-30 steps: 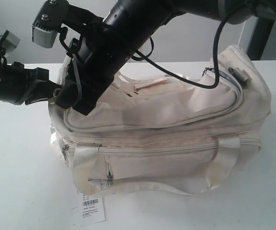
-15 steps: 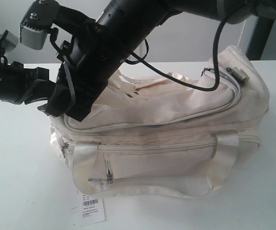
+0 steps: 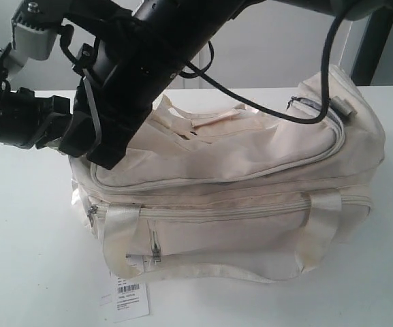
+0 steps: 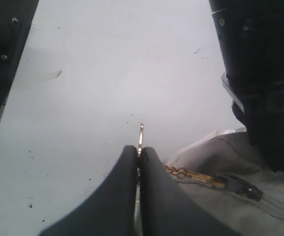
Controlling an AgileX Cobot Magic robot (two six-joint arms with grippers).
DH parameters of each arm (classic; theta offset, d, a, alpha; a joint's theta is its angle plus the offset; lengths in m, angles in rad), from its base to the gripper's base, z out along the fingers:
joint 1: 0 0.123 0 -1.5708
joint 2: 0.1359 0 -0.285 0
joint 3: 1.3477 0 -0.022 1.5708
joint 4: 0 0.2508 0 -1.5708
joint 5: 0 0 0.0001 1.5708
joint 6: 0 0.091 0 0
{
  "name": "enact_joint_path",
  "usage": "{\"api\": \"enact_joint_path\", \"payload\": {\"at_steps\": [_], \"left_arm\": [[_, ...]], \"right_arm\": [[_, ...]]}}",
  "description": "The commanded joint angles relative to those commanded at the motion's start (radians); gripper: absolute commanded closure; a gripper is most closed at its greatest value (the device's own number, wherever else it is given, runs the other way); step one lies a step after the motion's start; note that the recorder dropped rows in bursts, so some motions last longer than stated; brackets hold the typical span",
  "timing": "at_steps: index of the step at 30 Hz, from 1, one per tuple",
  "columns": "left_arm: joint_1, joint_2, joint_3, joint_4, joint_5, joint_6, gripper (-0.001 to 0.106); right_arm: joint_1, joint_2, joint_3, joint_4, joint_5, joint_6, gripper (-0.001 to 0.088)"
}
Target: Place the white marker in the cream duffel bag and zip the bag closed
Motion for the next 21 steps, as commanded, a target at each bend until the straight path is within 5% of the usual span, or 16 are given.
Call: {"api": "enact_joint_path", "payload": {"at_steps": [21], "left_arm": [[0.000, 0.000, 0.000, -0.008, -0.002, 0.000, 0.105]], "right_arm": [[0.051, -0.065, 0.046, 0.014, 0.000, 0.014, 0.0868]]}}
